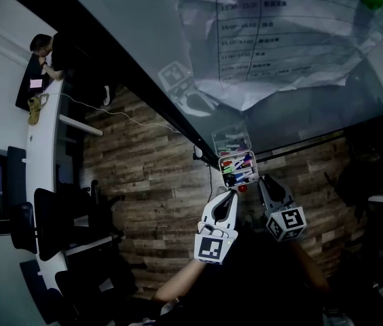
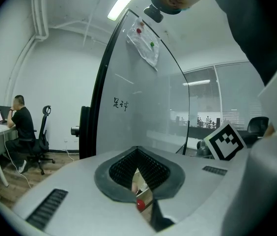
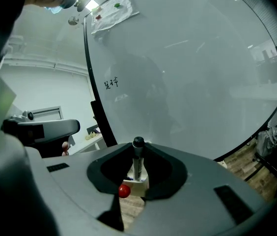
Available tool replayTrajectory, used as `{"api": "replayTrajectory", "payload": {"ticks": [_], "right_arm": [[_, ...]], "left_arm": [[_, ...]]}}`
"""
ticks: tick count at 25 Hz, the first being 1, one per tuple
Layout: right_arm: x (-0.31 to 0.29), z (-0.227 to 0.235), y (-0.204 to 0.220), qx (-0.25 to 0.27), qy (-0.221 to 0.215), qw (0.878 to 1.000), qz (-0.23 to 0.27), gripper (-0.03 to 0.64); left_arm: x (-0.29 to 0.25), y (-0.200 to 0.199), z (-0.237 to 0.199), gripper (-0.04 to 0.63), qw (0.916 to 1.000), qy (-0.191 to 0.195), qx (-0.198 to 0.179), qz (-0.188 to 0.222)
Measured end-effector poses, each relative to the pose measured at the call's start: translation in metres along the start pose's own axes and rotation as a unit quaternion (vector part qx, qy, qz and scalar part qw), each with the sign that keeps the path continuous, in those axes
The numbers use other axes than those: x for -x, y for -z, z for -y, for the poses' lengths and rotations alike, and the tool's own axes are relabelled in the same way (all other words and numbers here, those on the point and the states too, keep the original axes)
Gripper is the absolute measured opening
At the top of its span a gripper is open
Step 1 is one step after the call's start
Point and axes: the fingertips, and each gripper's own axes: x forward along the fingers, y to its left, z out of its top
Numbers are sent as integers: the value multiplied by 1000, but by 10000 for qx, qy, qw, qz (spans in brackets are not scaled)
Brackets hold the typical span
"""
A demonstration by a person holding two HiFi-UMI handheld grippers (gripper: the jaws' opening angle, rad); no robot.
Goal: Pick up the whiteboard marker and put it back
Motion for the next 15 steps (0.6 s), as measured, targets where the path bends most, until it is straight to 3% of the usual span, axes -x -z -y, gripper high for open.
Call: {"api": "replayTrajectory", "payload": {"ticks": [15], "right_arm": [[9, -8, -21, 175, 154, 9995, 234, 78]], "left_arm": [[7, -12, -3, 8, 9997, 86, -70, 216]]}}
